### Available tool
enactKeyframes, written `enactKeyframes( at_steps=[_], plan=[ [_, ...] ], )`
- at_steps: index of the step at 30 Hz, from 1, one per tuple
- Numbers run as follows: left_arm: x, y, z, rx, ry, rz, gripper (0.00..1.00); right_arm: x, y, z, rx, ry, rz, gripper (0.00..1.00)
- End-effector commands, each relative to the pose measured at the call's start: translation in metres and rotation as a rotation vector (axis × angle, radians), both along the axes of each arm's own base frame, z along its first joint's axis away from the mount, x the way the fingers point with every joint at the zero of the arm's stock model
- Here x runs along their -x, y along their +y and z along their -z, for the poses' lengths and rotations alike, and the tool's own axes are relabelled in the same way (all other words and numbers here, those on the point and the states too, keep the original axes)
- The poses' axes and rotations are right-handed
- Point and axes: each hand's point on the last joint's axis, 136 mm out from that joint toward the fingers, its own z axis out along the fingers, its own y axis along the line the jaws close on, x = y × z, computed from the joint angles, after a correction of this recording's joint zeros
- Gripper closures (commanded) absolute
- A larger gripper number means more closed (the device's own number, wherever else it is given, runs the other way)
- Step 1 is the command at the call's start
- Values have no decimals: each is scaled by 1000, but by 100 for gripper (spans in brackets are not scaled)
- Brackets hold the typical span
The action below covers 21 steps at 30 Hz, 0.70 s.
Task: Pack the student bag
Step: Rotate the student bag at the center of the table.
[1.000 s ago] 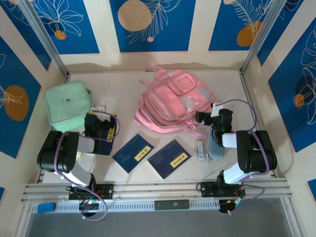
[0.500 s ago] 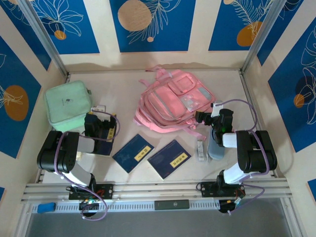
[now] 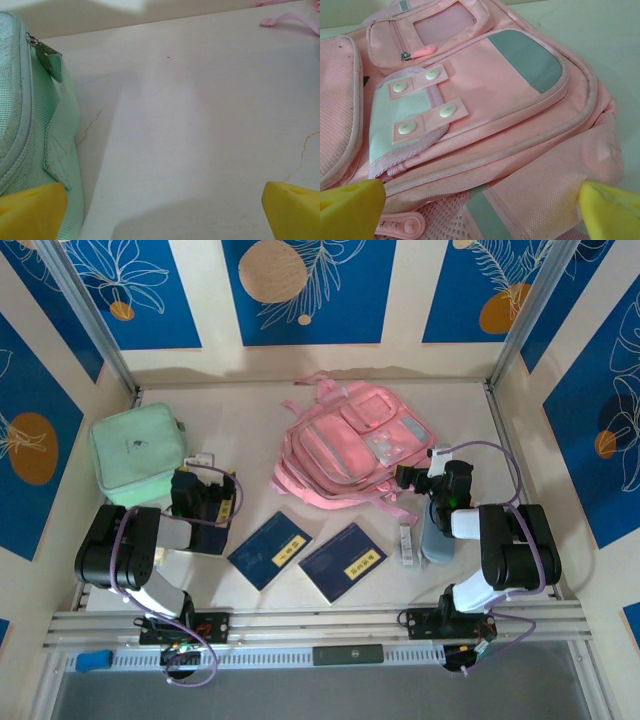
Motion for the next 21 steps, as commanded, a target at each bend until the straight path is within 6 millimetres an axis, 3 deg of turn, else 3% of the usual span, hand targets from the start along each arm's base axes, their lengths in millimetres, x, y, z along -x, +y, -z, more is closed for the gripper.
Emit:
enactKeyframes(
  at_steps=[1, 8, 13, 15, 18, 21],
  plan=[
    [-3, 0, -12, 0, -42, 0, 1, -7, 2, -15, 3, -45, -17, 1],
    [9, 5, -32, 8, -114, -24, 1, -6, -4, -37, 3, 7, 32, 1],
    [18, 8, -59, 14, -122, -44, 1, 5, -18, -83, -68, -42, 125, 1],
    [22, 12, -78, 60, -125, -76, 0, 12, -32, -95, -192, -1, 236, 1],
    [26, 8, -108, 174, -129, -82, 1, 32, -68, -81, -380, 180, 529, 1],
    [31, 7, -126, 316, -96, -125, 0, 38, -73, -74, -540, 243, 529, 1]
  ],
)
